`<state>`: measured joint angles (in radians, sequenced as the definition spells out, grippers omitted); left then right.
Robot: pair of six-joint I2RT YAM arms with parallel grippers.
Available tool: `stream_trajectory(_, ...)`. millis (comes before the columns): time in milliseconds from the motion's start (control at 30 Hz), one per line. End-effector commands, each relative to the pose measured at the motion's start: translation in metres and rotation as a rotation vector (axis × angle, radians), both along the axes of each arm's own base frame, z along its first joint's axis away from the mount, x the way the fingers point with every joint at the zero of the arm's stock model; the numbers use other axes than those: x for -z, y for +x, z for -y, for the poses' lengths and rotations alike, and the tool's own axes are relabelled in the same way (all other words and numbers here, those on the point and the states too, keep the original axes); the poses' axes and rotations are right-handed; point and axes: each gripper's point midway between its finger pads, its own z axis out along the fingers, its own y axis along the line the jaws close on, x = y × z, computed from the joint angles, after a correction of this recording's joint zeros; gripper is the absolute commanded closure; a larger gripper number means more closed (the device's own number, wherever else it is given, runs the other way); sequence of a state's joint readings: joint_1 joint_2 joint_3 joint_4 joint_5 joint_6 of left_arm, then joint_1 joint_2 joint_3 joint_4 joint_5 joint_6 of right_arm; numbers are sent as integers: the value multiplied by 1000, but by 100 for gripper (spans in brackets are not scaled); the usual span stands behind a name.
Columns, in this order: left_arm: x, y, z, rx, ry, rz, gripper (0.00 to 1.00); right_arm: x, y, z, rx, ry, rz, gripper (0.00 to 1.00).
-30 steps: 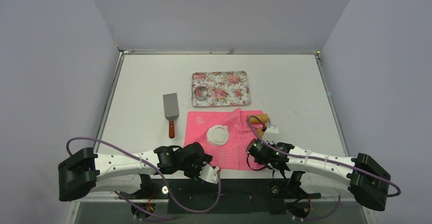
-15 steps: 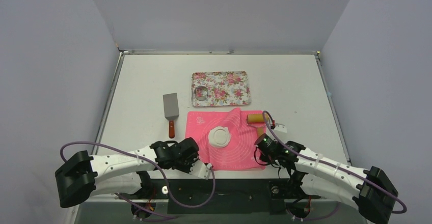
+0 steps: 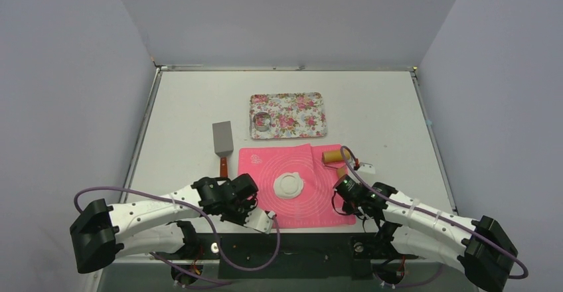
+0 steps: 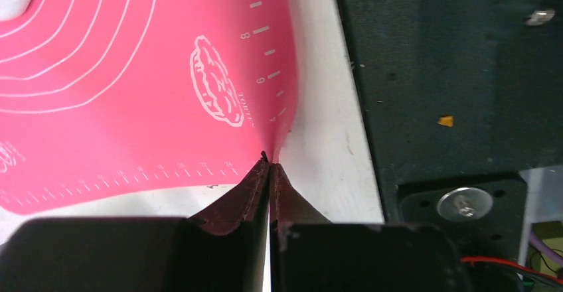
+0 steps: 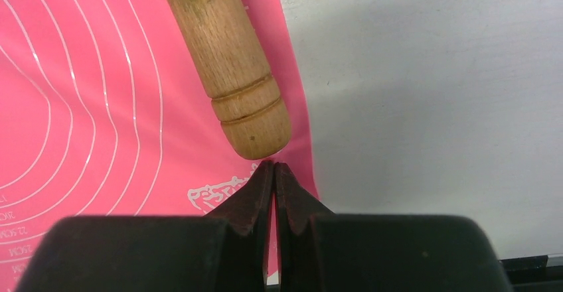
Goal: Roll out the dumpling wrappers from the dough
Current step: Place the dumpling mold on the plate.
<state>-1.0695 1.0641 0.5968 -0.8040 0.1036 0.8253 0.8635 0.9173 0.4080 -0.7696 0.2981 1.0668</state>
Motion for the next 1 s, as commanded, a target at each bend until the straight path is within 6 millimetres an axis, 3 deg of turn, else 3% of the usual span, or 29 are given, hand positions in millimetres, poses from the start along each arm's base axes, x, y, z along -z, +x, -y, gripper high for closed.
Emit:
stream_trajectory(0, -17, -20, -3, 38, -7, -103, 100, -4, -11, 17, -11, -85, -53, 100)
stream_trajectory(100, -26, -25, -1, 42, -21, -129, 100, -9, -10, 19, -5, -89, -45, 98)
stream_trajectory(167, -32, -22, 5, 30, -51, -121, 100, -11, -9, 18, -10, -85, -39, 84)
stream_trajectory(233, -38, -13, 13, -22, -88, -91, 92, -17, -5, 13, -17, -70, -24, 70)
stream_trajectory(300, -45, 0, 18, -68, -113, -42, 81, -25, 0, 7, -21, -46, -4, 63)
stream_trajectory(333, -48, 6, 18, -87, -113, -13, 69, -29, 2, 4, -24, -32, 7, 61)
stream_trajectory(400, -61, 14, 21, -119, -137, 11, 61, -41, 7, -2, -31, -3, 38, 56)
stream_trajectory(533, -113, 28, 33, -228, -280, -2, 58, -79, 20, -22, -67, 96, 133, 45)
stream_trajectory(567, -133, 35, 38, -257, -335, 13, 57, -95, 24, -30, -91, 131, 172, 35)
stream_trajectory(633, -160, 56, 38, -336, -411, 77, 57, -119, 31, -42, -141, 169, 227, 32)
stream_trajectory(767, -183, 113, 4, -530, -378, 227, 54, -157, 49, -65, -233, 204, 323, 30)
stream_trajectory(867, -198, 156, -35, -793, -408, 57, 53, -180, 66, -77, -259, 223, 409, 29)
stream_trajectory(900, -203, 160, -35, -851, -470, -30, 52, -181, 70, -78, -271, 212, 419, 28)
stream_trajectory(933, -206, 175, -58, -961, -488, -71, 52, -187, 74, -83, -293, 224, 440, 28)
stream_trajectory(967, -211, 174, -56, -950, -552, -125, 51, -186, 77, -85, -298, 222, 441, 28)
